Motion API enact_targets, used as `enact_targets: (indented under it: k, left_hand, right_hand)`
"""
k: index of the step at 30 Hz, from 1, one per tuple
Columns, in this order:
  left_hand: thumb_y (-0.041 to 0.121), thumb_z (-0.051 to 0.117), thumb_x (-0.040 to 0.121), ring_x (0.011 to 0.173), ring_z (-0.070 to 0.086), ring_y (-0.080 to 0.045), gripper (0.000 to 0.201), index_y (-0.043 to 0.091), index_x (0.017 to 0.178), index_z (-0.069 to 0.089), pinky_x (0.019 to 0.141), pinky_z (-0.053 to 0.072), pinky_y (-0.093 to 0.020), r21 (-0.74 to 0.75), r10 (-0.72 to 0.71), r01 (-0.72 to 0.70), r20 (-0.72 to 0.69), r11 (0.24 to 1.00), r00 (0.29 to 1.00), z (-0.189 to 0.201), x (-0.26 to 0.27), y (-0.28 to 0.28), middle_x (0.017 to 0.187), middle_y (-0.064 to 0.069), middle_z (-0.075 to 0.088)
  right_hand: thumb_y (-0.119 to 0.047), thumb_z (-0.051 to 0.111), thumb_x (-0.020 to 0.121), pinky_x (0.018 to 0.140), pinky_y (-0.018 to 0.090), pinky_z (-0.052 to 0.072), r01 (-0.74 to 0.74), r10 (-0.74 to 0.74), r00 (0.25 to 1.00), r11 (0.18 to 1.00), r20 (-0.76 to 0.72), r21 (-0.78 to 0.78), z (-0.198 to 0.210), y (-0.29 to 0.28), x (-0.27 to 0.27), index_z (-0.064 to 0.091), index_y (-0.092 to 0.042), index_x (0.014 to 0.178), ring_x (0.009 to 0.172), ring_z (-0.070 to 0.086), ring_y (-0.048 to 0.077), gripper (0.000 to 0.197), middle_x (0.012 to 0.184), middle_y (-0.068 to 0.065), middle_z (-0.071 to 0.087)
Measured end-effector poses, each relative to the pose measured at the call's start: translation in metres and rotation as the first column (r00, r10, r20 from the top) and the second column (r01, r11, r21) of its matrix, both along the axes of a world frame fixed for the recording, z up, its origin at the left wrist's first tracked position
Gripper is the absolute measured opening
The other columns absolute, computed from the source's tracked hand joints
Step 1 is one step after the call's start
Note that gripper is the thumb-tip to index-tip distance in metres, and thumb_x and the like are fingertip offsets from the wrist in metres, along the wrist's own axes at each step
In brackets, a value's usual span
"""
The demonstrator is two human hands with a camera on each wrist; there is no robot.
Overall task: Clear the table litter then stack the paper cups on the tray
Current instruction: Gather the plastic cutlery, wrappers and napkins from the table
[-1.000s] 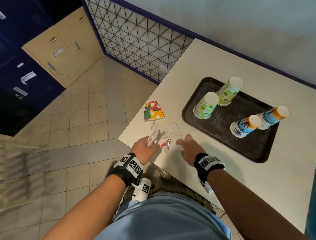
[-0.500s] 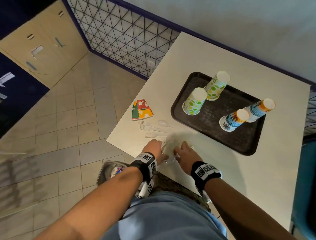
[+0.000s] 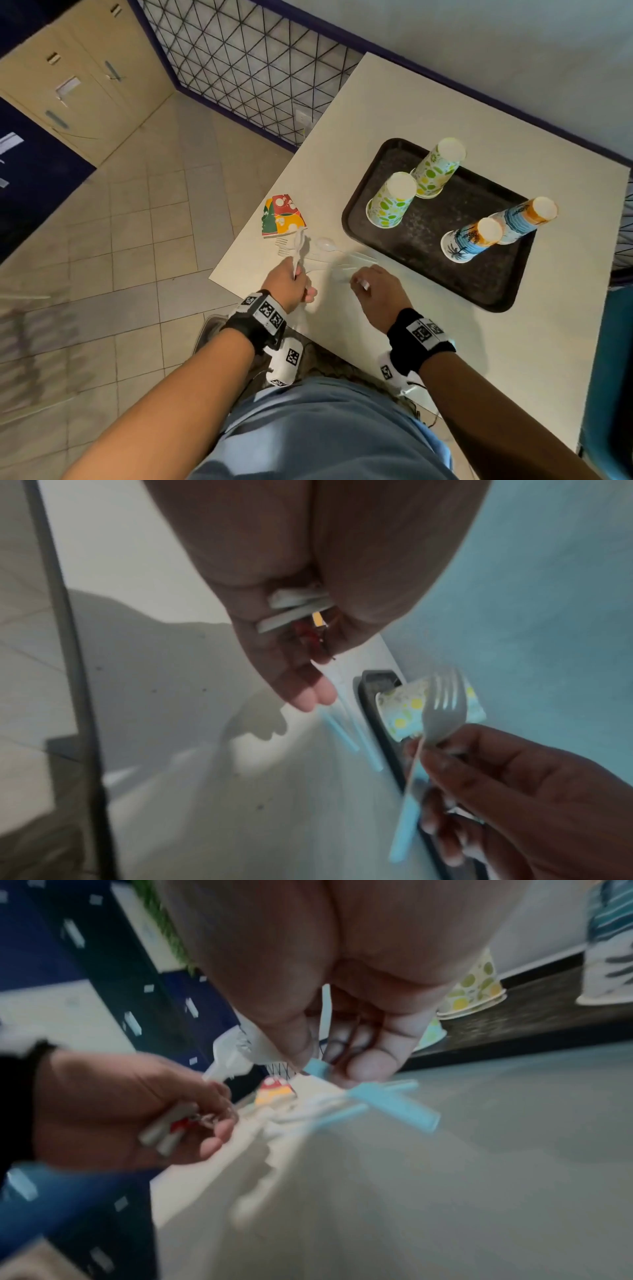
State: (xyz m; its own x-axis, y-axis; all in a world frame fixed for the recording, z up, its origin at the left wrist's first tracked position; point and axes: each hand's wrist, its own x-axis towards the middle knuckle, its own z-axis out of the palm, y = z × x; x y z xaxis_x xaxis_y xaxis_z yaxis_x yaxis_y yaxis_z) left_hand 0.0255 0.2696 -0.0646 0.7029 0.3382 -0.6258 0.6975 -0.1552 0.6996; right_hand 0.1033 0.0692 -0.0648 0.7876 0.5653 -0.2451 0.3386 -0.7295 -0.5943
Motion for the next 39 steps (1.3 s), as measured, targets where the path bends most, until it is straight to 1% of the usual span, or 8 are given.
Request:
enact_targets:
  k: [6, 11, 14, 17, 21, 26, 31, 39]
  left_hand:
    - [0.025, 0.045, 0.087, 0.063, 0.046, -0.025, 0.021, 0.044, 0.079, 0.05, 0.067, 0.045, -0.051, -0.031, 0.126, -0.123, 0.1, 0.992, 0.987, -0.003, 0.007, 0.01, 0.073, -0.007, 0.051]
    - [0.02, 0.038, 0.112, 0.098, 0.053, -0.025, 0.026, 0.006, 0.116, 0.059, 0.077, 0.034, -0.03, -0.009, 0.174, -0.174, 0.117, 0.985, 0.978, 0.005, 0.004, 0.018, 0.106, -0.008, 0.058]
    - [0.039, 0.031, 0.113, 0.07, 0.058, -0.021, 0.045, 0.008, 0.109, 0.065, 0.053, 0.046, -0.025, -0.147, 0.25, -0.232, 0.119, 0.962, 0.961, 0.008, 0.0, 0.016, 0.084, -0.007, 0.061]
    - [0.052, 0.031, 0.111, 0.044, 0.039, -0.013, 0.048, 0.015, 0.095, 0.056, 0.039, 0.033, -0.02, -0.314, 0.38, -0.355, 0.018, 0.88, 0.925, 0.01, -0.004, 0.01, 0.063, -0.002, 0.045]
    - [0.048, 0.049, 0.107, 0.038, 0.031, -0.008, 0.036, 0.018, 0.088, 0.052, 0.04, 0.026, -0.018, -0.35, 0.44, -0.397, 0.049, 0.849, 0.897, 0.002, -0.01, 0.016, 0.056, 0.002, 0.038]
    - [0.041, 0.061, 0.104, 0.042, 0.034, -0.012, 0.031, 0.018, 0.083, 0.054, 0.043, 0.031, -0.021, -0.22, 0.389, -0.362, 0.089, 0.906, 0.917, -0.016, -0.019, 0.031, 0.062, -0.004, 0.04]
    - [0.037, 0.051, 0.105, 0.039, 0.039, -0.004, 0.024, 0.014, 0.099, 0.048, 0.04, 0.035, -0.02, -0.211, 0.389, -0.357, 0.135, 0.91, 0.911, -0.015, -0.026, 0.036, 0.069, -0.004, 0.038]
    - [0.07, 0.066, 0.065, 0.049, 0.042, -0.018, 0.062, 0.013, 0.089, 0.058, 0.048, 0.042, -0.029, -0.049, 0.291, -0.287, 0.119, 0.957, 0.949, -0.023, -0.034, 0.041, 0.062, 0.001, 0.05]
  right_hand:
    - [-0.019, 0.064, 0.09, 0.064, 0.025, 0.051, 0.019, 0.029, 0.961, 0.985, -0.275, 0.173, 0.03, 0.073, 0.0, 0.049, -0.014, 0.082, 0.065, 0.065, 0.015, 0.018, 0.073, 0.003, 0.069]
    - [-0.029, 0.072, 0.083, 0.073, 0.033, 0.049, 0.079, -0.029, 0.959, 0.983, -0.284, 0.168, 0.033, 0.101, 0.001, 0.046, -0.022, 0.067, 0.074, 0.06, 0.021, 0.031, 0.073, 0.001, 0.066]
    - [-0.024, 0.073, 0.084, 0.074, 0.031, 0.048, 0.037, 0.002, 0.977, 0.984, -0.215, 0.174, 0.03, 0.11, 0.004, 0.065, -0.015, 0.079, 0.078, 0.058, 0.019, 0.013, 0.073, -0.006, 0.058]
    - [-0.028, 0.068, 0.086, 0.072, 0.026, 0.043, -0.05, 0.075, 0.983, 0.987, -0.166, 0.15, 0.027, 0.114, 0.006, 0.072, -0.017, 0.087, 0.075, 0.052, 0.012, 0.011, 0.076, -0.012, 0.051]
    - [-0.025, 0.061, 0.095, 0.085, 0.03, 0.049, -0.038, 0.052, 0.987, 0.995, -0.15, 0.091, -0.002, 0.103, 0.009, 0.068, -0.021, 0.102, 0.089, 0.058, 0.014, 0.01, 0.102, -0.001, 0.057]
    - [-0.015, 0.055, 0.099, 0.11, 0.045, 0.044, -0.308, 0.325, 0.946, 0.879, -0.016, -0.364, -0.034, 0.08, 0.01, 0.052, -0.018, 0.138, 0.128, 0.048, 0.031, 0.039, 0.145, 0.009, 0.041]
    - [-0.012, 0.056, 0.1, 0.102, 0.046, 0.051, -0.327, 0.377, 0.925, 0.848, 0.041, -0.416, -0.036, 0.08, 0.004, 0.051, -0.013, 0.134, 0.121, 0.056, 0.03, 0.035, 0.137, 0.009, 0.05]
    - [-0.011, 0.059, 0.098, 0.098, 0.042, 0.053, -0.343, 0.4, 0.916, 0.822, 0.032, -0.455, -0.032, 0.082, 0.002, 0.054, -0.01, 0.126, 0.114, 0.058, 0.03, 0.028, 0.129, 0.011, 0.049]
